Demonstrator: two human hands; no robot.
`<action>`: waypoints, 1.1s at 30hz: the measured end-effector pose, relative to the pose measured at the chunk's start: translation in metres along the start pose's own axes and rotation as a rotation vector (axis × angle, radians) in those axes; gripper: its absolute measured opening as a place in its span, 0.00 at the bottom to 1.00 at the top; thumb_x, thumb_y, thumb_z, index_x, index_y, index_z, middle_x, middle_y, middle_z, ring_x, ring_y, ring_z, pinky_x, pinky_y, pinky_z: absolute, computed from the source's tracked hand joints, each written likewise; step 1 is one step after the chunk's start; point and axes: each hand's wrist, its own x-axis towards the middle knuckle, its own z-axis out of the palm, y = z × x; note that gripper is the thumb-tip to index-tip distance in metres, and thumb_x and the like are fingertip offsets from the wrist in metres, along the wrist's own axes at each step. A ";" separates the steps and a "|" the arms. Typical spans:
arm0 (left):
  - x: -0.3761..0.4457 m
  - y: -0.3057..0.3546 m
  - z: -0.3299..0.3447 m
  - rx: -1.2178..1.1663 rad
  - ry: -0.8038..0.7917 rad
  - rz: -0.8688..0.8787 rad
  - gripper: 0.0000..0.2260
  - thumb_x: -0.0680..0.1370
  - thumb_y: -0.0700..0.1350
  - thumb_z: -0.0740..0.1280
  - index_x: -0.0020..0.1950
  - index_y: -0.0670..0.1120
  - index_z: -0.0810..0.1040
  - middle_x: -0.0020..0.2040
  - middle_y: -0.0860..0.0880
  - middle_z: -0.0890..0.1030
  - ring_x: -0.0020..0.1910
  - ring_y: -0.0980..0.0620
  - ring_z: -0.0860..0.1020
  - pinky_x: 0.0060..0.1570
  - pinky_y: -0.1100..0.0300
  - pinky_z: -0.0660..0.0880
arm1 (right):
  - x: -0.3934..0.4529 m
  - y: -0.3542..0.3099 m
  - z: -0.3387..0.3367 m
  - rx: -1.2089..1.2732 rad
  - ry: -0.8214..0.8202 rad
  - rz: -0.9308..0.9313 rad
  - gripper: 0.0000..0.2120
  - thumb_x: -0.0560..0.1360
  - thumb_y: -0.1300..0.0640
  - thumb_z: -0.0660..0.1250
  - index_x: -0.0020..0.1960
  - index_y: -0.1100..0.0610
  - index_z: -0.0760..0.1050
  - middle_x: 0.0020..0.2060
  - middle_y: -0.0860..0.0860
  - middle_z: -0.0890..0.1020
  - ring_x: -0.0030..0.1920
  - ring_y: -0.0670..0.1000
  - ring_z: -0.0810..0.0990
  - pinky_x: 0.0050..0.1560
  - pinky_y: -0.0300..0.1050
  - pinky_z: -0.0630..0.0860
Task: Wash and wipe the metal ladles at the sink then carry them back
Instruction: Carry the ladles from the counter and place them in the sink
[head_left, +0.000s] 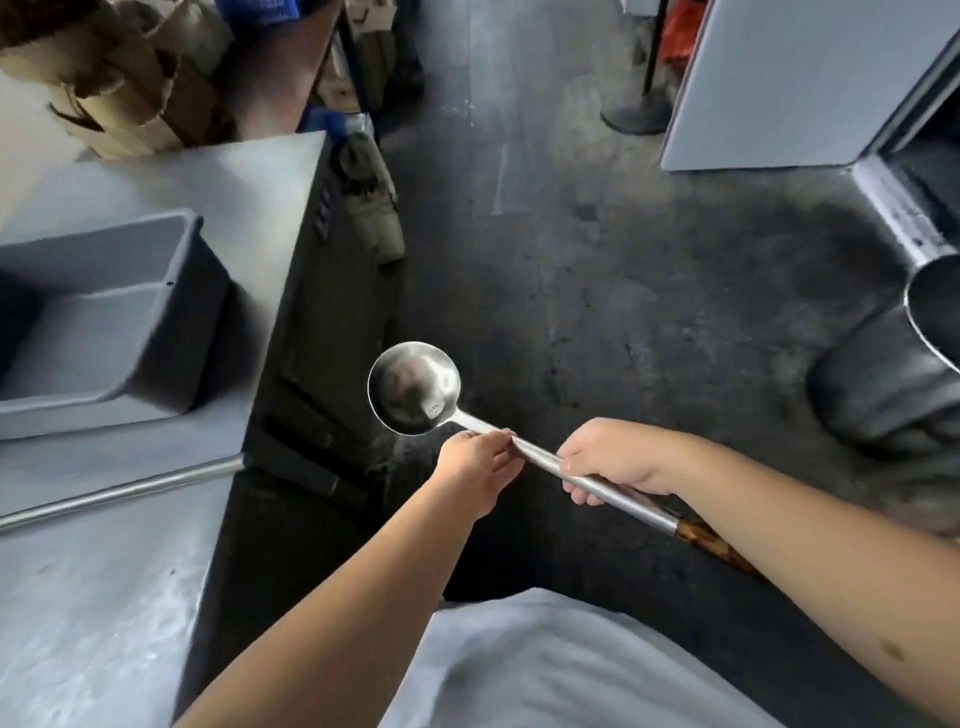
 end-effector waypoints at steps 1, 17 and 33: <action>0.003 -0.003 0.016 0.028 -0.010 -0.013 0.07 0.78 0.34 0.65 0.56 0.35 0.75 0.46 0.40 0.80 0.43 0.47 0.82 0.36 0.58 0.81 | -0.006 0.011 -0.009 0.024 0.027 0.010 0.07 0.79 0.61 0.62 0.47 0.61 0.78 0.43 0.56 0.84 0.42 0.49 0.85 0.40 0.41 0.80; 0.065 -0.050 0.287 0.619 -0.477 -0.226 0.07 0.79 0.32 0.61 0.41 0.37 0.70 0.28 0.42 0.75 0.22 0.50 0.74 0.24 0.61 0.74 | -0.080 0.150 -0.142 0.511 0.479 0.195 0.13 0.80 0.62 0.61 0.39 0.60 0.78 0.32 0.53 0.82 0.31 0.46 0.81 0.36 0.42 0.78; 0.026 -0.142 0.513 1.135 -0.912 -0.340 0.05 0.78 0.32 0.63 0.49 0.40 0.73 0.40 0.41 0.80 0.38 0.44 0.81 0.44 0.47 0.81 | -0.178 0.234 -0.214 0.975 1.000 0.311 0.12 0.79 0.64 0.62 0.38 0.62 0.78 0.31 0.55 0.82 0.28 0.47 0.80 0.31 0.37 0.75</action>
